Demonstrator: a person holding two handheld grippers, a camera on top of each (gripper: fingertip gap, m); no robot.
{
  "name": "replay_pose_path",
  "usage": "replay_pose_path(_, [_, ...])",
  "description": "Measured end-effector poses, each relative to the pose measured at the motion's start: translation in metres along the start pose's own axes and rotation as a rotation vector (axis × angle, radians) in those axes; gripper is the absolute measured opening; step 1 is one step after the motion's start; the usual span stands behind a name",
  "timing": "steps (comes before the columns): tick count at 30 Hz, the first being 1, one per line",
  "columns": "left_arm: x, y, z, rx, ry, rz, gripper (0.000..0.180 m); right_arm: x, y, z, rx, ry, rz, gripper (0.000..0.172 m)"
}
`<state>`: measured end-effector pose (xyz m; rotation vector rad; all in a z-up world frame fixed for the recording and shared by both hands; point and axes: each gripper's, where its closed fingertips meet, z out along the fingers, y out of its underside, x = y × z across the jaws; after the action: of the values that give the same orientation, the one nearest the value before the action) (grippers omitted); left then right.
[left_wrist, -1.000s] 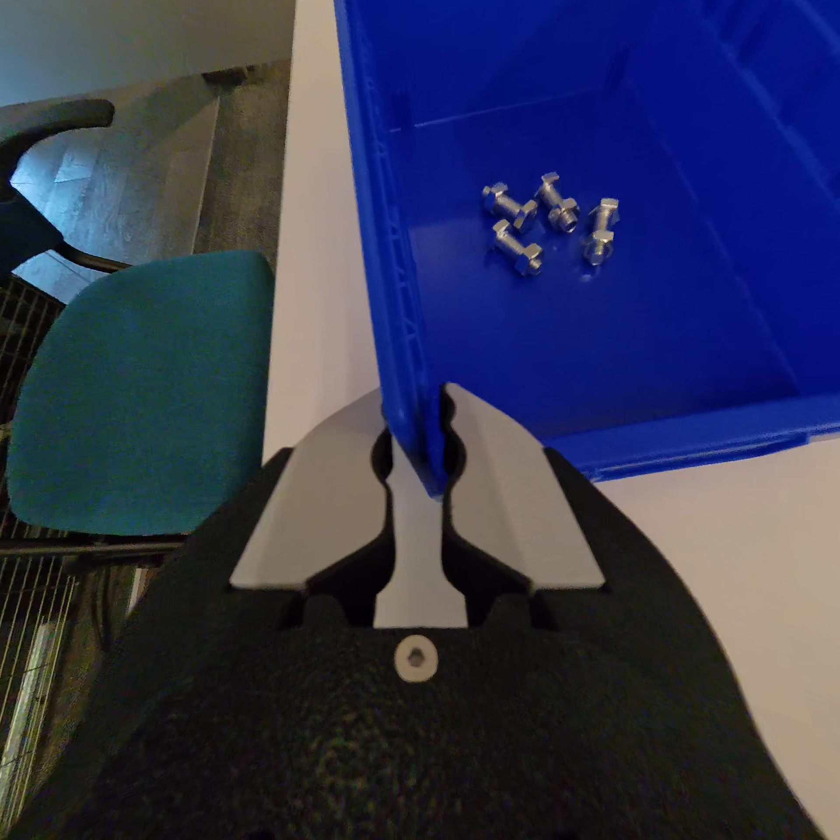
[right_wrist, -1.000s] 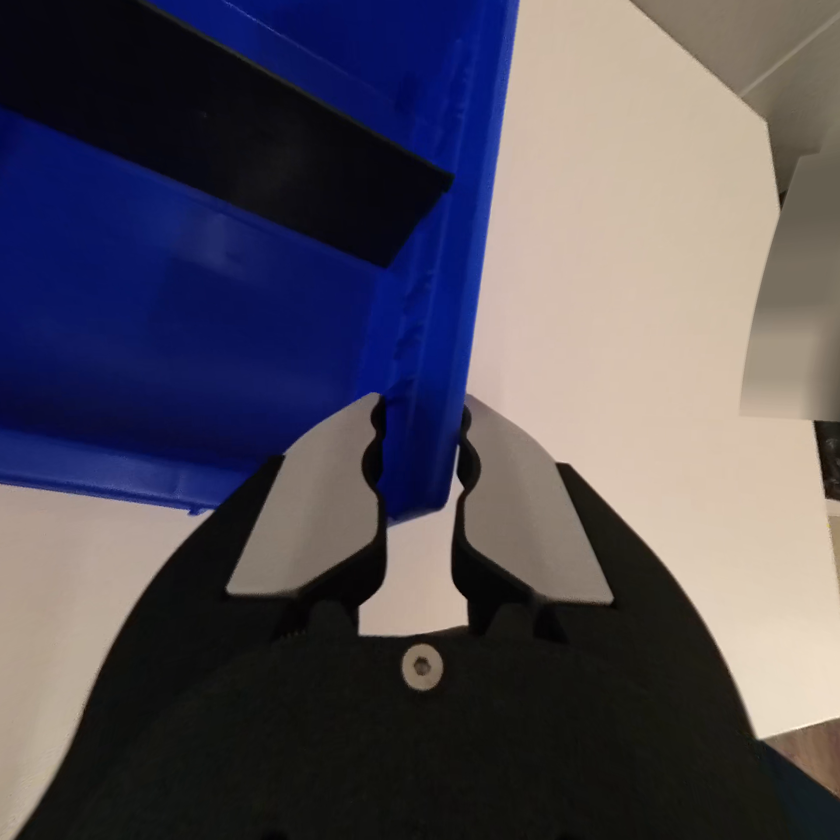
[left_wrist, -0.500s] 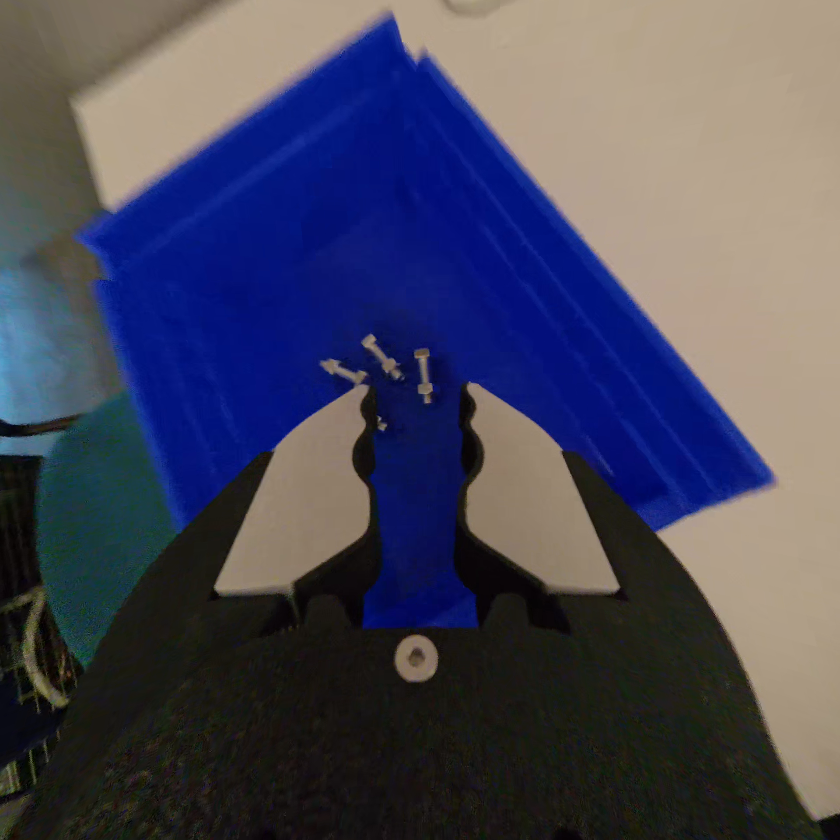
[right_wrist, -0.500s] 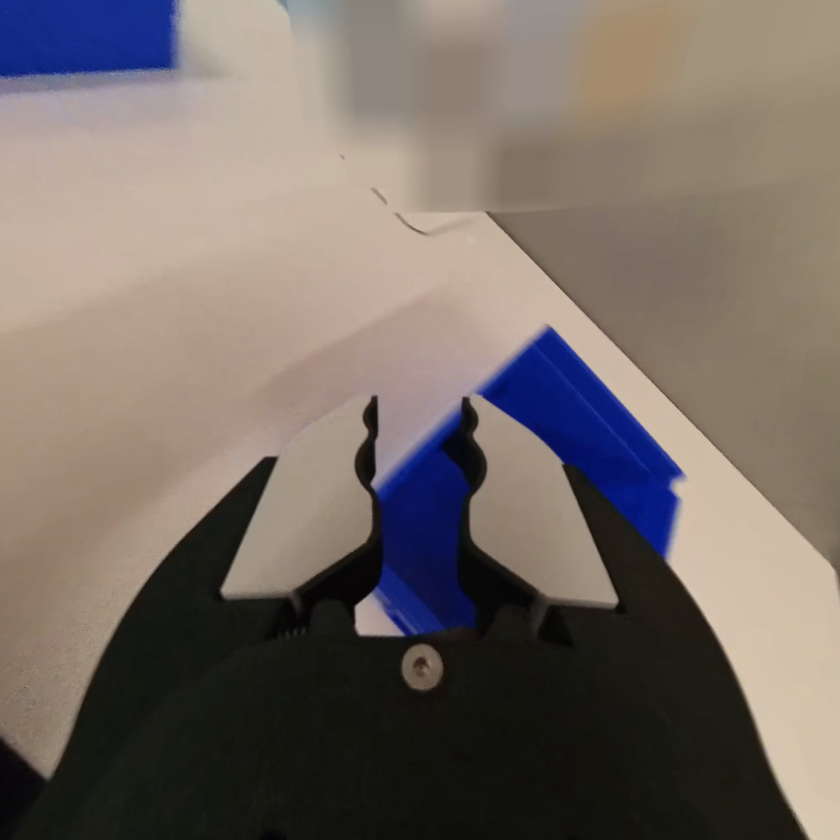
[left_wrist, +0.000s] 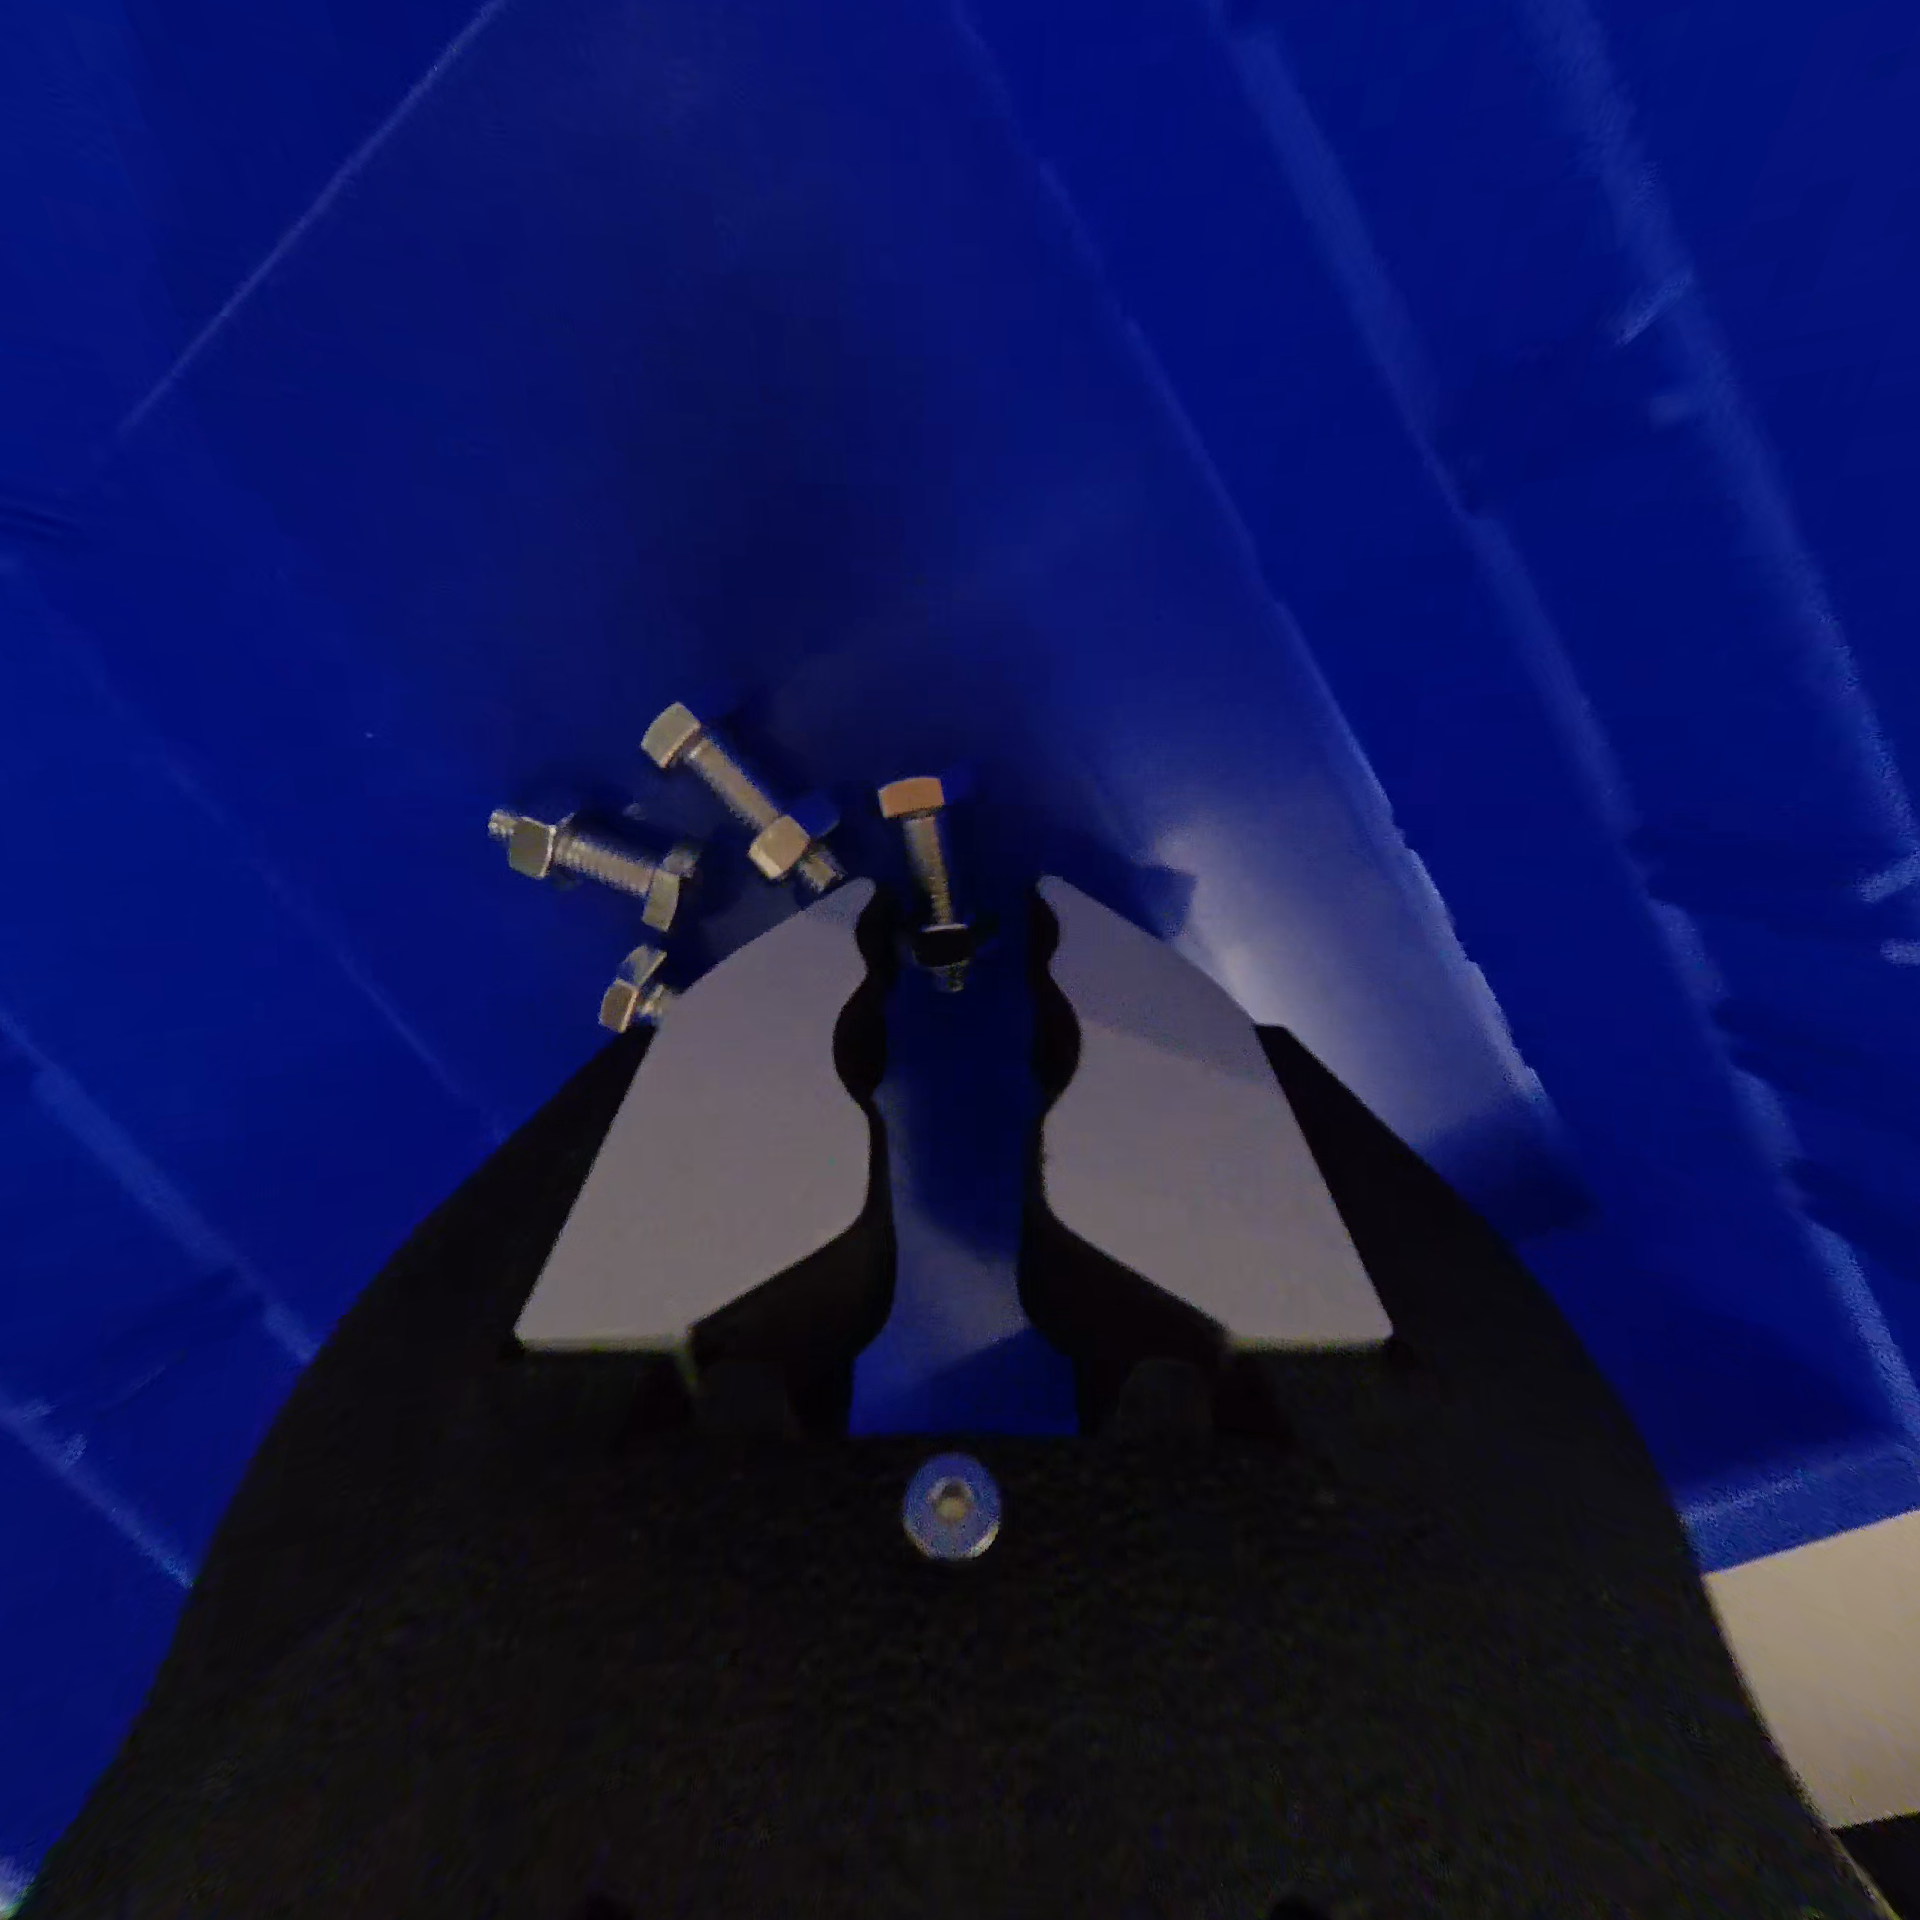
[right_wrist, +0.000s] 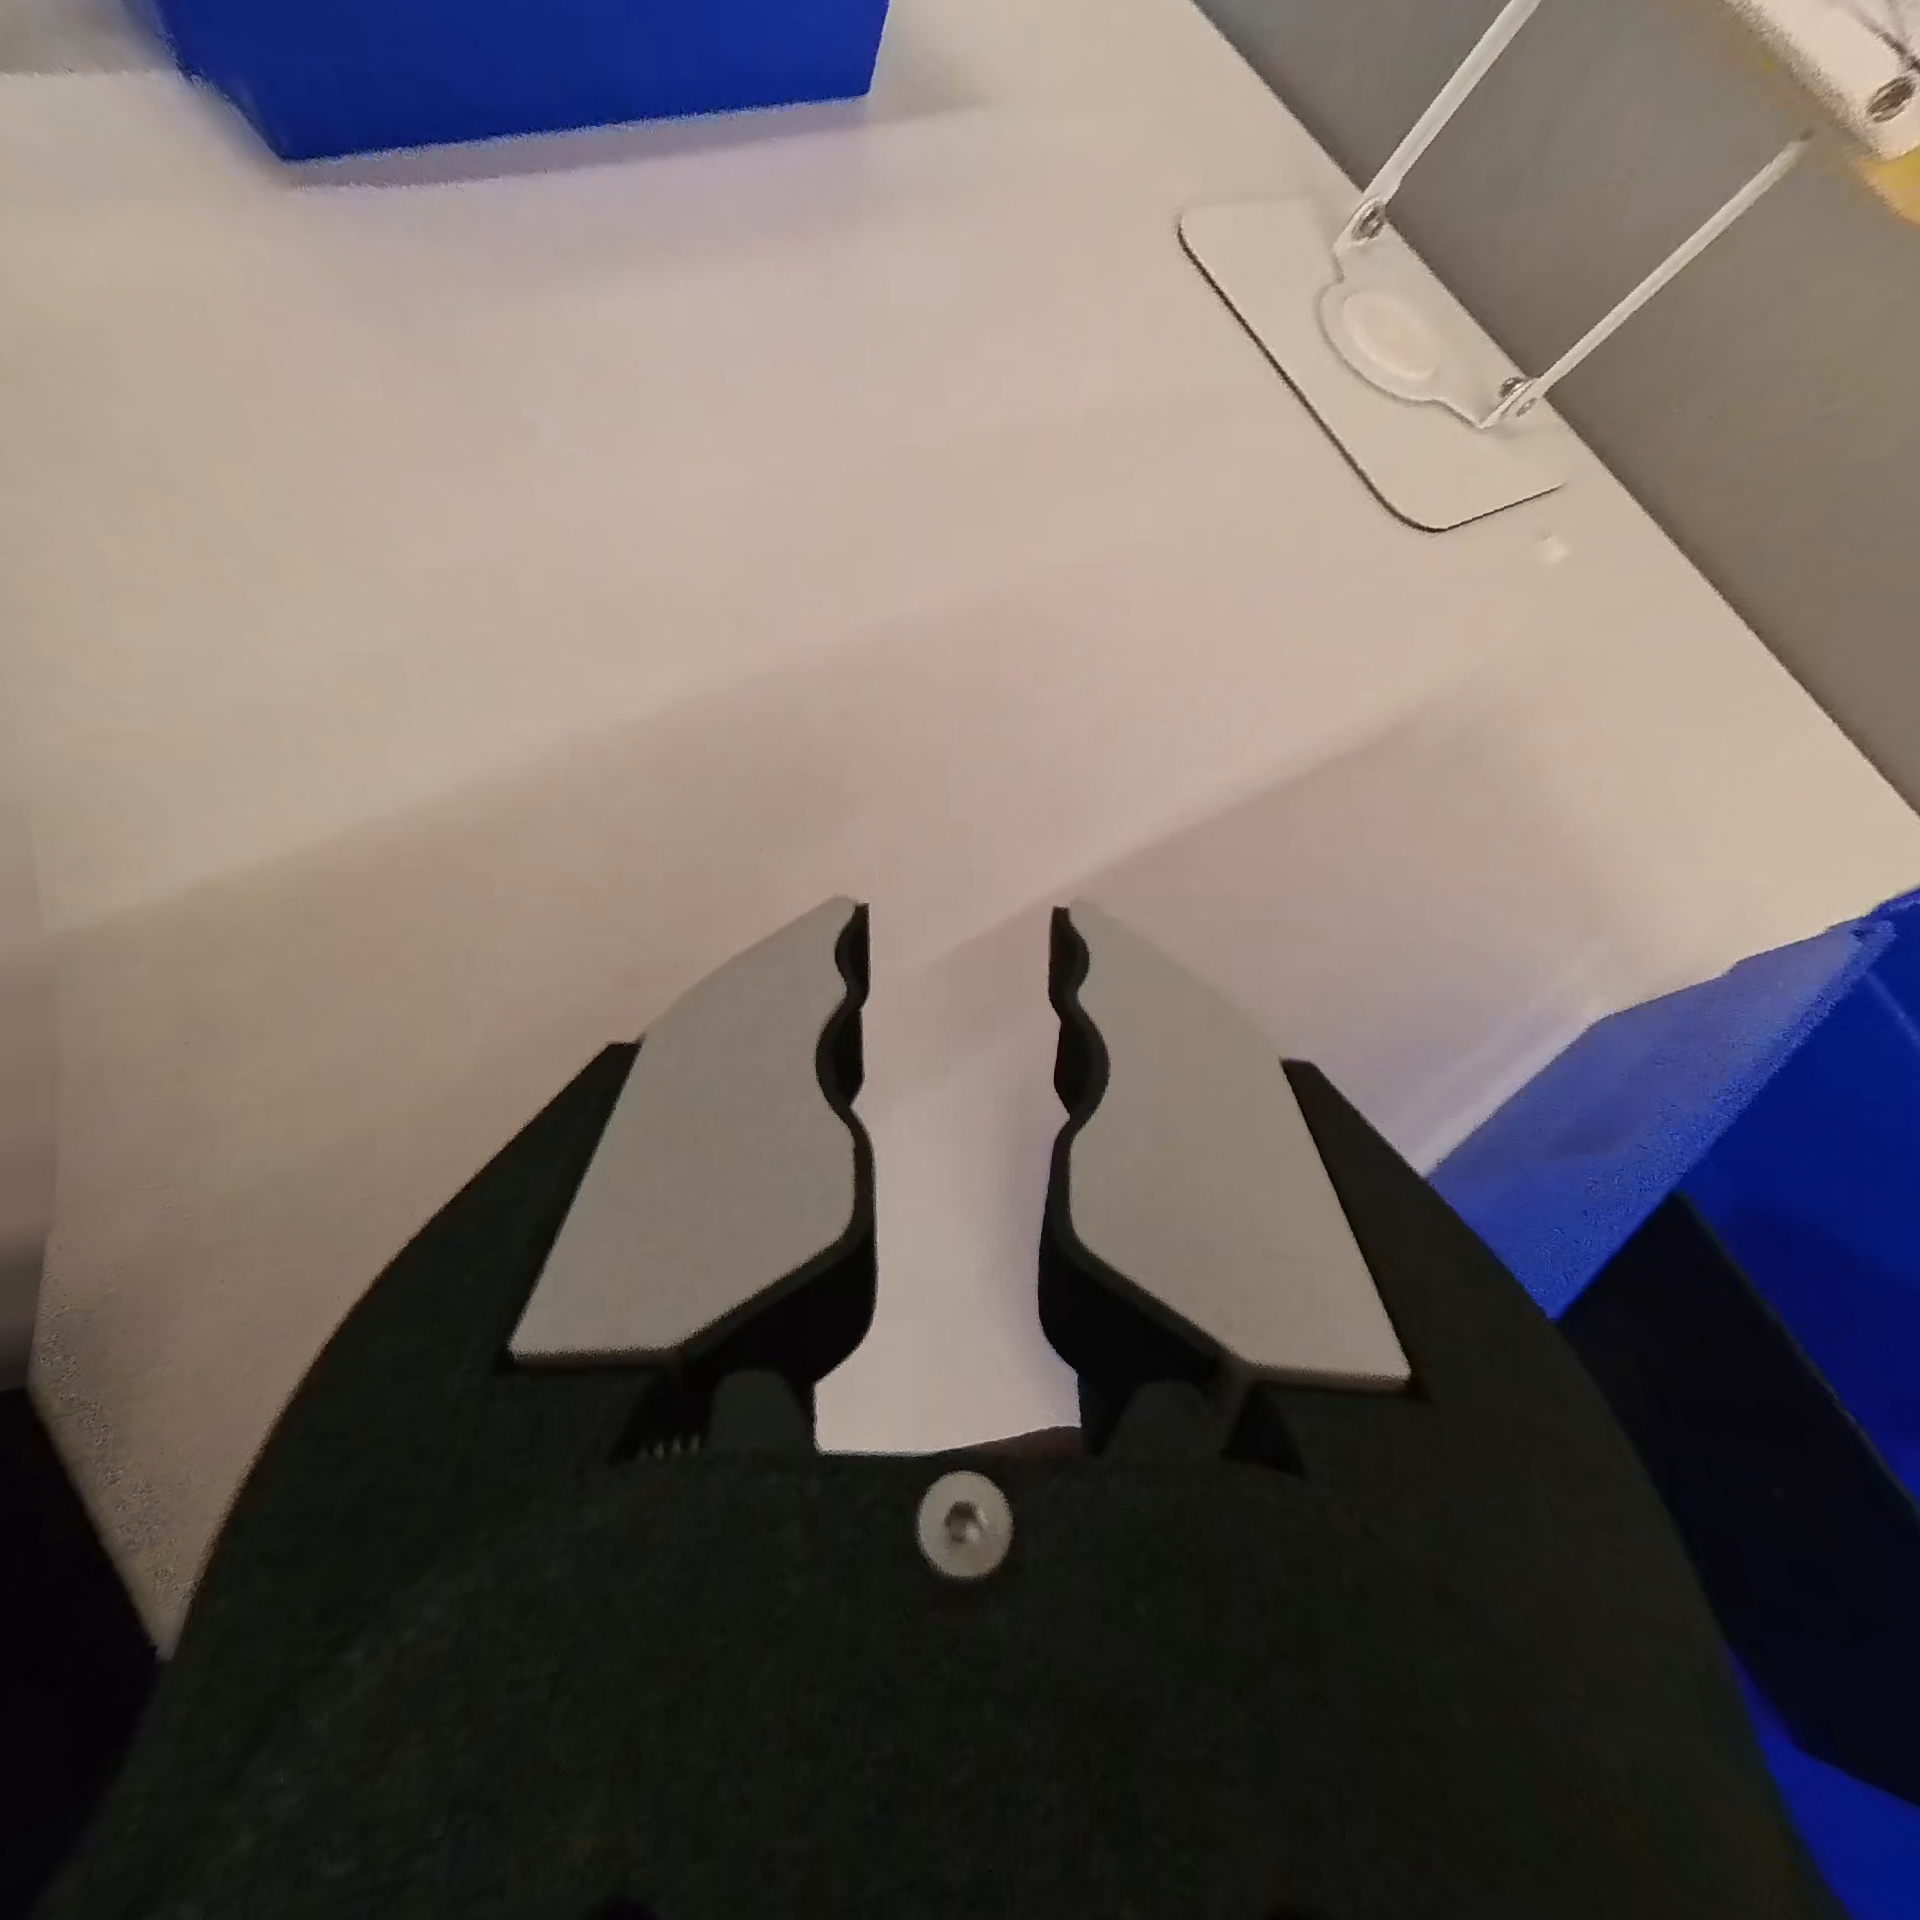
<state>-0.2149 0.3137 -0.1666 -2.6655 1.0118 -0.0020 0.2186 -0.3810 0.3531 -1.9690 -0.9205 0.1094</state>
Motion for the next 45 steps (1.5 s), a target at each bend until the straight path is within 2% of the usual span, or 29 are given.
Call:
replay_pose_path(7, [0.006, -0.006, -0.002, 0.053, 0.042, 0.004, 0.017, -0.011, -0.004, 0.027, 0.016, -0.061, -0.005, 0.033])
replay_pose_path(10, [0.003, -0.015, -0.026, 0.190, 0.044, -0.050, 0.016, -0.010, -0.013, 0.032, 0.046, -0.067, -0.004, 0.033])
replay_pose_path(12, [0.010, -0.034, -0.065, 0.387, 0.086, -0.090, 0.016, -0.008, -0.025, 0.032, 0.095, -0.070, 0.001, 0.033])
replay_pose_path(14, [0.040, -0.065, -0.123, 0.661, 0.211, -0.096, 0.015, -0.004, -0.046, 0.034, 0.190, -0.064, 0.008, 0.033])
replay_pose_path(15, [0.065, -0.082, -0.155, 0.808, 0.318, -0.079, 0.015, -0.002, -0.059, 0.035, 0.251, -0.056, 0.007, 0.033])
replay_pose_path(17, [0.120, -0.114, -0.211, 1.088, 0.592, -0.079, 0.015, 0.004, -0.091, 0.039, 0.386, -0.025, 0.004, 0.033])
replay_pose_path(19, [0.174, -0.134, -0.236, 1.223, 0.893, -0.100, 0.015, 0.005, -0.121, 0.042, 0.522, 0.004, -0.012, 0.035])
replay_pose_path(21, [0.219, -0.148, -0.230, 1.208, 1.118, -0.115, 0.015, 0.002, -0.141, 0.046, 0.613, 0.040, -0.076, 0.035])
replay_pose_path(26, [0.264, -0.172, -0.196, 1.153, 1.343, -0.269, 0.015, 0.009, -0.144, 0.052, 0.668, 0.195, -0.193, 0.036])
replay_pose_path(30, [0.285, -0.182, -0.170, 1.098, 1.385, -0.366, 0.015, 0.018, -0.135, 0.054, 0.668, 0.309, -0.226, 0.034])
replay_pose_path(38, [0.302, -0.187, -0.145, 1.098, 1.392, -0.482, 0.015, 0.023, -0.121, 0.071, 0.621, 0.336, -0.199, 0.030])
replay_pose_path(40, [0.301, -0.187, -0.143, 1.112, 1.403, -0.523, 0.015, 0.022, -0.118, 0.074, 0.609, 0.339, -0.214, 0.022])
replay_pose_path(45, [0.307, -0.183, -0.138, 1.081, 1.416, -0.425, 0.016, 0.020, -0.110, 0.072, 0.621, 0.269, -0.241, 0.017])
